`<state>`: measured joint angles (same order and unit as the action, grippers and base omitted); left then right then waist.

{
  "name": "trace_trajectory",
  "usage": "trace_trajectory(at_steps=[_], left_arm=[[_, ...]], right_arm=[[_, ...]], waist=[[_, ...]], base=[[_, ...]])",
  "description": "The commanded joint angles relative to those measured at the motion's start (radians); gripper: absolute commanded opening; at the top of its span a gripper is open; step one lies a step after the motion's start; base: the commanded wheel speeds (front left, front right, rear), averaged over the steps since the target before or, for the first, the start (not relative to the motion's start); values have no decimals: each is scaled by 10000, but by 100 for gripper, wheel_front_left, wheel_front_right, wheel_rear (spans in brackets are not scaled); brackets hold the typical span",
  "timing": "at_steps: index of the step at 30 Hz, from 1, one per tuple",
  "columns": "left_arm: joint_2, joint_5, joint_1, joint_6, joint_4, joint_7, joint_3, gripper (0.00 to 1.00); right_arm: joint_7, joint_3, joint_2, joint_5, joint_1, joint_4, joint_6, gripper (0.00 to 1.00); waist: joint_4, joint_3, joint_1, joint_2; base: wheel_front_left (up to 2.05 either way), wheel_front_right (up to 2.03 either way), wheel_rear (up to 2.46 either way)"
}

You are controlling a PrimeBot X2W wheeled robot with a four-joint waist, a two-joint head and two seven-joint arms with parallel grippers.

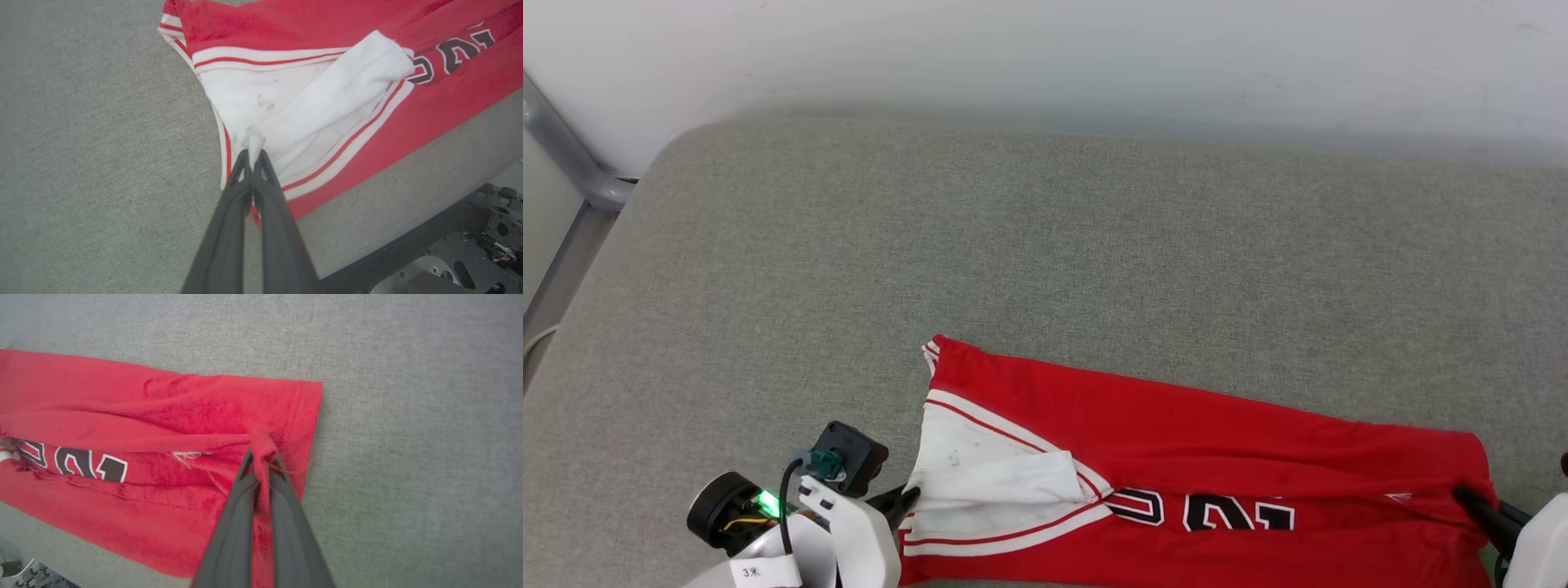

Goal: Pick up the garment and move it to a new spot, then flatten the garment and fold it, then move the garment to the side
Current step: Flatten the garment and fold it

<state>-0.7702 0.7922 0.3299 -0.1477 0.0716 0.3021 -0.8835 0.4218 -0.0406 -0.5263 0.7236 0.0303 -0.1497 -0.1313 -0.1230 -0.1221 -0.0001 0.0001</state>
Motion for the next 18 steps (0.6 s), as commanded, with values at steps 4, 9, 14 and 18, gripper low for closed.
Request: trace_trajectory(at_steps=[4, 9, 14, 18], left_arm=[[184, -158, -96, 141, -482, -92, -163, 0], [507, -281, 108, 381, -1146, -201, -376, 0], [809, -393, 219, 441, -1763, -424, -485, 44], [948, -421, 88, 500, -2118, -623, -571, 100]], right_arm=[[50, -319, -357, 79, 126, 45, 12, 0], [63, -687, -615, 147, 89, 4, 12, 0], [-95, -994, -734, 101, 63, -206, 12, 42], [-227, -1259, -663, 146, -7, -386, 12, 100]], waist=[[28, -70, 1, -1], [54, -143, 1, -1], [106, -140, 1, -1], [161, 19, 1, -1]], base=[[0, 0, 0], [0, 0, 0], [0, 0, 0], [0, 0, 0]])
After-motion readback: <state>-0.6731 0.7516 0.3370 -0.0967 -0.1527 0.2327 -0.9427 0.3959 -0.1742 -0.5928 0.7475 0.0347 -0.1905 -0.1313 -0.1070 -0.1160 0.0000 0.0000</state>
